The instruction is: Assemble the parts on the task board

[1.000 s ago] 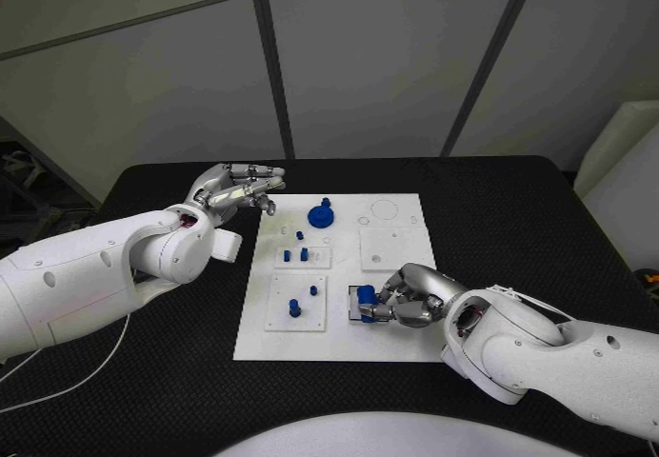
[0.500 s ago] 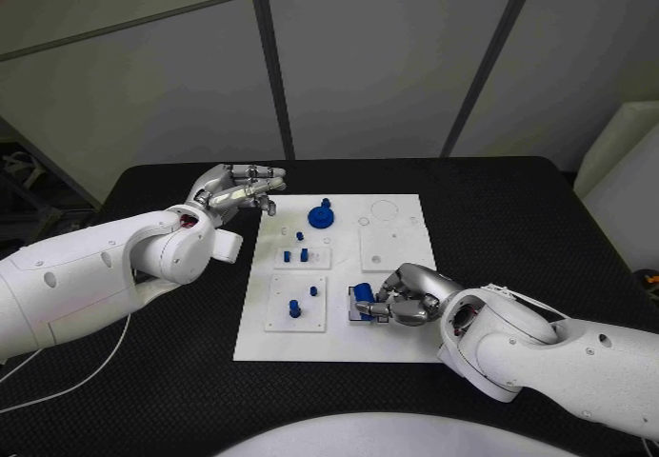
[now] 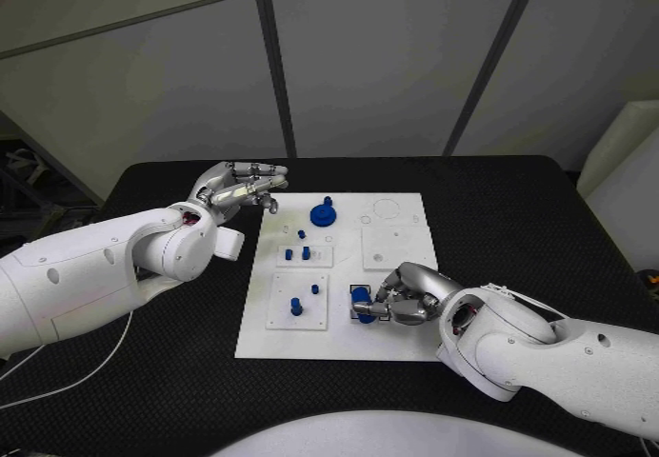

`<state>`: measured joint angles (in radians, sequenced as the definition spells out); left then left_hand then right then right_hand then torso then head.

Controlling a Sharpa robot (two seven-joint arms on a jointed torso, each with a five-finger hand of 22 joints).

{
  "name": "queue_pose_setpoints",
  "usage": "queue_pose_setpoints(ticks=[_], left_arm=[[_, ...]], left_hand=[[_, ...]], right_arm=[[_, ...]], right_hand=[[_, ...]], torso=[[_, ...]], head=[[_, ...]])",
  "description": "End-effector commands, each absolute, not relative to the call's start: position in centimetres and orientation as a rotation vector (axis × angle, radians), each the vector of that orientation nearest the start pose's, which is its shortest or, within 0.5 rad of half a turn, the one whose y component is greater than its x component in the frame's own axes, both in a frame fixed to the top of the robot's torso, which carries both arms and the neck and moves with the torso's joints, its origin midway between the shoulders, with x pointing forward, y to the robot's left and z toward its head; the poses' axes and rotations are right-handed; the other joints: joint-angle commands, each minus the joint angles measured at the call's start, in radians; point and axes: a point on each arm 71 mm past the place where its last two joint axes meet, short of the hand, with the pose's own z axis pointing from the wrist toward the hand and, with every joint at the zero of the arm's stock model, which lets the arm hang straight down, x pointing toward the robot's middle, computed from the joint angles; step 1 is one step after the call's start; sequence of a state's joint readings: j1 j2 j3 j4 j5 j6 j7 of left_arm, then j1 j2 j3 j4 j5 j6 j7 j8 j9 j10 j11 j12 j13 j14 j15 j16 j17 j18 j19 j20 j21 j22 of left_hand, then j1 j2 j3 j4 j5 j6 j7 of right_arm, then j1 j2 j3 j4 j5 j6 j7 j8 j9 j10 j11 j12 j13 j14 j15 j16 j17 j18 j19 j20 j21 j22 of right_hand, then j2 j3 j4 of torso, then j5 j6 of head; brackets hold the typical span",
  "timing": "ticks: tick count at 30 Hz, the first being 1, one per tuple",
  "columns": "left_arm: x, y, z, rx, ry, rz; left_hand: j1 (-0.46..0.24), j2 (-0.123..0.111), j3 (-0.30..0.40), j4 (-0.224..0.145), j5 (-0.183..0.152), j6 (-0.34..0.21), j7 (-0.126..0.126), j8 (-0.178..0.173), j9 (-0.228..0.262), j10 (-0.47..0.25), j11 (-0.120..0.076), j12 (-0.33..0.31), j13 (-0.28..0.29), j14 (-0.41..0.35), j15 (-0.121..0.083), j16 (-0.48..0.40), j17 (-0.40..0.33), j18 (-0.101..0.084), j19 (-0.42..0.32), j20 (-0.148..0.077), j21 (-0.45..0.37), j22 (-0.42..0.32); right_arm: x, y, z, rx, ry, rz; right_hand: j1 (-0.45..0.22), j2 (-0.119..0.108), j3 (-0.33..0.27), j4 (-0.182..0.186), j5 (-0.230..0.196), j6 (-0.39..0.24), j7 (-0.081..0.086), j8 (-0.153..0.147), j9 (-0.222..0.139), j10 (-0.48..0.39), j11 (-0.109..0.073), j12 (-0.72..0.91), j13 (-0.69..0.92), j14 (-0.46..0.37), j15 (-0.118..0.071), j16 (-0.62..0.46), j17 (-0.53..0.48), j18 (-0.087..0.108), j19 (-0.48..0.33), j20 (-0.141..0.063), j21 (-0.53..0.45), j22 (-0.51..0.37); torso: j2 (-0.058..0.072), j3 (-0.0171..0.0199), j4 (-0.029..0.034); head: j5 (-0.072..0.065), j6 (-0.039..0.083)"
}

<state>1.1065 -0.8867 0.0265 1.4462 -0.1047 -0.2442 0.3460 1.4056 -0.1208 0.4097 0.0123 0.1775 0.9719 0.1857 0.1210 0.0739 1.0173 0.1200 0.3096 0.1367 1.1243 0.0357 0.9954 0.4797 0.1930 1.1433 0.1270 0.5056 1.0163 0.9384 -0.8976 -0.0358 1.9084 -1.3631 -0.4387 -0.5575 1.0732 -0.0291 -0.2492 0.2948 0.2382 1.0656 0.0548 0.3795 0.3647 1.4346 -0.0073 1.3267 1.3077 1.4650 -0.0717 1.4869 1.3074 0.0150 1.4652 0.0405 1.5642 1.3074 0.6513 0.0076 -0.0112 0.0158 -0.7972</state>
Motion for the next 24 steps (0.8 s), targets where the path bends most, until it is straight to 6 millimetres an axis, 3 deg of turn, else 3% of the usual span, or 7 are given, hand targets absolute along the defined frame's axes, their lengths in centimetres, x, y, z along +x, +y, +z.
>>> queue_pose_setpoints(ticks=[1, 10, 15, 24], left_arm=[[49.22, 25.15, -20.45, -1.107, 1.454, -1.467], [49.21, 25.21, -20.46, -1.107, 1.453, -1.465], [49.23, 25.24, -20.47, -1.108, 1.454, -1.464], [49.27, 25.28, -20.50, -1.109, 1.454, -1.463]], left_hand=[[-0.004, 0.005, 0.001, -0.003, 0.001, -0.001, 0.003, 0.005, -0.001, -0.008, -0.001, 0.004, -0.002, -0.004, 0.000, 0.003, -0.001, -0.011, -0.006, 0.002, 0.003, 0.001], [-0.004, 0.005, 0.001, -0.003, 0.001, -0.001, 0.003, 0.005, -0.001, -0.008, -0.001, 0.004, -0.002, -0.004, 0.000, 0.003, -0.001, -0.011, -0.006, 0.002, 0.003, 0.001], [-0.004, 0.005, 0.001, -0.003, 0.001, -0.001, 0.003, 0.005, -0.001, -0.008, -0.001, 0.004, -0.002, -0.004, 0.000, 0.003, -0.001, -0.011, -0.006, 0.002, 0.003, 0.001], [-0.004, 0.005, 0.001, -0.003, 0.001, -0.001, 0.003, 0.005, -0.001, -0.008, -0.001, 0.004, -0.002, -0.004, 0.000, 0.003, -0.001, -0.011, -0.006, 0.002, 0.003, 0.001]], right_arm=[[35.75, -14.73, -25.63, 0.265, 1.982, 0.665], [35.66, -14.81, -25.47, 0.262, 1.971, 0.670], [35.52, -14.89, -25.29, 0.253, 1.962, 0.683], [35.18, -15.30, -24.88, 0.236, 1.942, 0.709]], right_hand=[[-0.019, -0.008, 0.012, 0.000, -0.021, -0.009, 0.002, 0.005, 0.002, -0.002, -0.007, -0.009, 0.032, 0.073, -0.006, -0.003, 0.093, -0.015, 0.106, -0.005, 0.007, 0.263], [-0.053, -0.025, 0.034, 0.001, -0.036, -0.012, 0.003, 0.008, 0.006, -0.009, -0.006, -0.024, 0.024, 0.073, -0.005, -0.005, 0.092, -0.015, 0.106, -0.004, 0.007, 0.263], [-0.053, -0.021, 0.048, -0.001, -0.023, -0.012, 0.003, 0.010, 0.008, -0.007, -0.007, -0.024, 0.026, 0.073, -0.005, -0.005, 0.093, -0.015, 0.106, -0.004, 0.007, 0.263], [0.113, 0.003, 0.084, -0.028, 0.023, -0.005, -0.005, 0.025, 0.020, 0.001, -0.014, -0.019, 0.039, 0.074, -0.010, -0.004, 0.097, -0.015, 0.106, -0.008, 0.007, 0.263]], torso=[[0.000, 0.0001, -0.0004], [0.000, 0.0004, -0.0014], [-0.001, 0.0003, -0.0005], [-0.001, 0.0004, -0.0010]], head=[[0.000, -0.001], [-0.001, 0.001], [-0.003, 0.002], [-0.004, 0.002]])
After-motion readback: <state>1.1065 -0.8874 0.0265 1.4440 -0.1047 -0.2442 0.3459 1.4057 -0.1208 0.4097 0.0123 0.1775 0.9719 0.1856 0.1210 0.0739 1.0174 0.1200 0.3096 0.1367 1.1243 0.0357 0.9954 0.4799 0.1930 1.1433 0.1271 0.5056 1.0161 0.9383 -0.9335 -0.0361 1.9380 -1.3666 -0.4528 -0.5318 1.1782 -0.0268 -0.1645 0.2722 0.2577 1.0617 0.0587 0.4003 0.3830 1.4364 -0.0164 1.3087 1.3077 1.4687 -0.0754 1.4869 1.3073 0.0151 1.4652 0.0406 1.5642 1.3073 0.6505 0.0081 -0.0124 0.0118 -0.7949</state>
